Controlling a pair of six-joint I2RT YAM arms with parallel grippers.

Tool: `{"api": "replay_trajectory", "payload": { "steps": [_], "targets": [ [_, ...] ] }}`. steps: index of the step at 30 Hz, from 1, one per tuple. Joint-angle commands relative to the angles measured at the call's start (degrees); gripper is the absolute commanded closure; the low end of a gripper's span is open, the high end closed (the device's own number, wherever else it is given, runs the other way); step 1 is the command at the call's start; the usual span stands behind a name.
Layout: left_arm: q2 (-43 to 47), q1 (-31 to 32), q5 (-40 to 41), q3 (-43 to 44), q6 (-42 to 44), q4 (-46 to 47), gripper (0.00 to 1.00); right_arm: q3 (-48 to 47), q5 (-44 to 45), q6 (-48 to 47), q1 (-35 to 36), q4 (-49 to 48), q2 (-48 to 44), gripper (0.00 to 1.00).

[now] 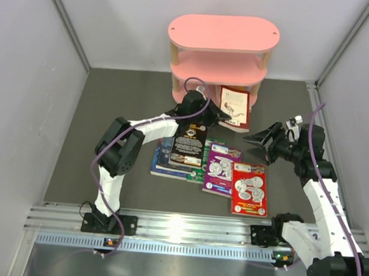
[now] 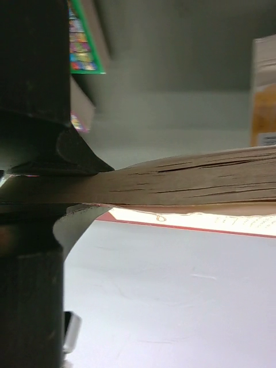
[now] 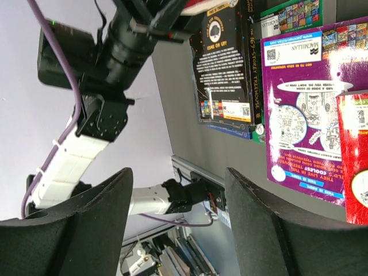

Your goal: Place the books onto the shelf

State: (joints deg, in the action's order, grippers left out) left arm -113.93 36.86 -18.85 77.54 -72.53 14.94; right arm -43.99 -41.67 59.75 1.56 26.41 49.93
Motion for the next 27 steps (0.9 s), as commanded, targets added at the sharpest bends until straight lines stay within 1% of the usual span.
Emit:
{"api": "replay_trajectory", "payload": {
  "steps": [1, 3, 4, 5, 8, 10, 11, 16, 19, 21, 22, 23, 24, 25, 27],
  "targets": [
    [-2.69, -0.21, 2.24, 7.25, 0.37, 1.94, 1.00, -2.33, -0.61, -1.30, -1.12, 0.39, -0.89, 0.35],
    [-5.24, -0.39, 2.33, 9.73, 0.55, 0.71, 1.00, -2.24, -0.43, -1.39, -1.12, 0.39, -0.89, 0.35],
    [-6.29, -0.30, 2.33, 12.44, 1.16, 0.01, 1.00, -2.16, -0.43, -1.47, -1.12, 0.48, -0.89, 0.35],
    [-7.78, -0.39, 2.94, 13.94, 1.51, -2.00, 1.00, -1.98, -0.34, -1.56, -1.12, 0.48, -0.80, 0.35],
    [-9.99, -0.65, 4.34, 18.08, 2.39, -4.21, 1.00, -1.72, -0.34, -1.65, -1.12, 0.57, -0.80, 0.35],
    [-10.52, -0.83, 6.19, 19.22, 2.40, -5.27, 1.00, -1.45, -0.25, -1.83, -1.12, 0.48, -0.71, 0.35],
    [-10.70, -1.09, 6.63, 19.49, 2.40, -5.45, 1.00, -1.37, -0.34, -1.91, -2.95, 0.48, -0.63, 0.35],
    [-10.79, -2.06, 9.70, 19.93, 3.10, -6.77, 1.00, -1.54, -0.25, -2.35, -3.06, 0.48, -0.10, 0.35],
    [-11.92, -2.85, 9.19, 21.24, 3.36, -6.33, 0.99, -1.54, -0.17, -2.53, -3.14, 0.48, 0.43, 0.35],
    [-13.07, -3.37, 8.83, 23.43, 4.41, -7.11, 0.86, -1.45, -0.08, -2.70, -3.06, 0.48, 1.04, 0.35],
    [-13.68, -3.55, 9.18, 23.97, 4.76, -8.16, 0.62, -1.54, -0.08, -2.88, -3.14, 0.39, 1.13, 0.35],
    [-13.77, -3.55, 9.97, 24.32, 5.12, -8.52, 0.45, -1.63, 0.01, -2.97, -3.06, 0.39, 1.57, 0.35],
    [-13.86, -3.55, 10.24, 24.94, 5.29, -8.87, 0.33, -1.72, 0.01, -2.97, -3.06, 0.48, 1.66, 0.35],
    [-14.30, -3.73, 10.50, 25.12, 5.21, -9.14, 0.17, -1.72, 0.10, -3.06, -3.06, 0.39, 2.01, 0.35],
    [-14.39, -3.73, 10.76, 25.38, 4.77, -9.23, 0.08, -1.98, 0.18, -3.23, -2.97, 0.30, 2.19, 0.35]
  ]
}}
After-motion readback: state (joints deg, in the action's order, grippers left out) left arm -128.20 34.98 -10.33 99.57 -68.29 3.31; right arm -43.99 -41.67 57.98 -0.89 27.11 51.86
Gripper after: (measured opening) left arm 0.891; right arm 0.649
